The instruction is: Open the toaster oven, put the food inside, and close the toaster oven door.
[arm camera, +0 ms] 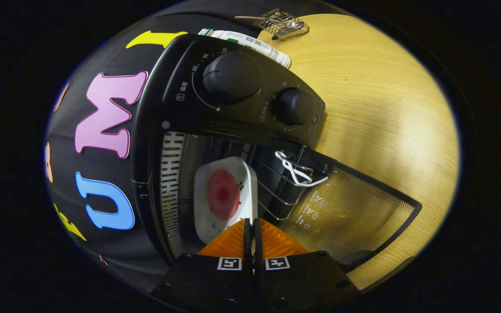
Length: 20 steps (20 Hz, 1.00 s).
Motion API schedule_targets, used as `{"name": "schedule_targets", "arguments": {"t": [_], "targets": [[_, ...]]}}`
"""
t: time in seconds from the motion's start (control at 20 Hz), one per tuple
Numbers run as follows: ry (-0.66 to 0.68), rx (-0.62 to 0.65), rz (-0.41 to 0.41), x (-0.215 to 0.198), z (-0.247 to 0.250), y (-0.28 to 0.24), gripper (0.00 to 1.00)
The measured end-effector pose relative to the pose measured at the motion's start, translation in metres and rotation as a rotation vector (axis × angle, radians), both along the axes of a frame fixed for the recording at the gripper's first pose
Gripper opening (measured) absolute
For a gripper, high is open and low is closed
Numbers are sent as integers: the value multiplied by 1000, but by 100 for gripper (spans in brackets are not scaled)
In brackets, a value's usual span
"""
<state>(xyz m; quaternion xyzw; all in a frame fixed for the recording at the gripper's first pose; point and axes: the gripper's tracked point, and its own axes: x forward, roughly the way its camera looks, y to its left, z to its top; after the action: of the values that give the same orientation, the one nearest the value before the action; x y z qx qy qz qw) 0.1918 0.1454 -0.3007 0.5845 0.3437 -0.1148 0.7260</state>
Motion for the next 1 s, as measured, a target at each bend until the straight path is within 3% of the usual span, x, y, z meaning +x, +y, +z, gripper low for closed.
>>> {"name": "schedule_targets", "arguments": {"t": [0.2,0.4,0.5,0.6,0.8,1.0], "targets": [[-14,28,-8,4,4,6,13],[-38,22,47,-10,15,14,18],[-74,43,50,-8,27,16,36],[-73,62,40,-8,31,16,89],[-82,6,116,-32,41,20,99],[-95,-46,237,-78,54,34,99]]}}
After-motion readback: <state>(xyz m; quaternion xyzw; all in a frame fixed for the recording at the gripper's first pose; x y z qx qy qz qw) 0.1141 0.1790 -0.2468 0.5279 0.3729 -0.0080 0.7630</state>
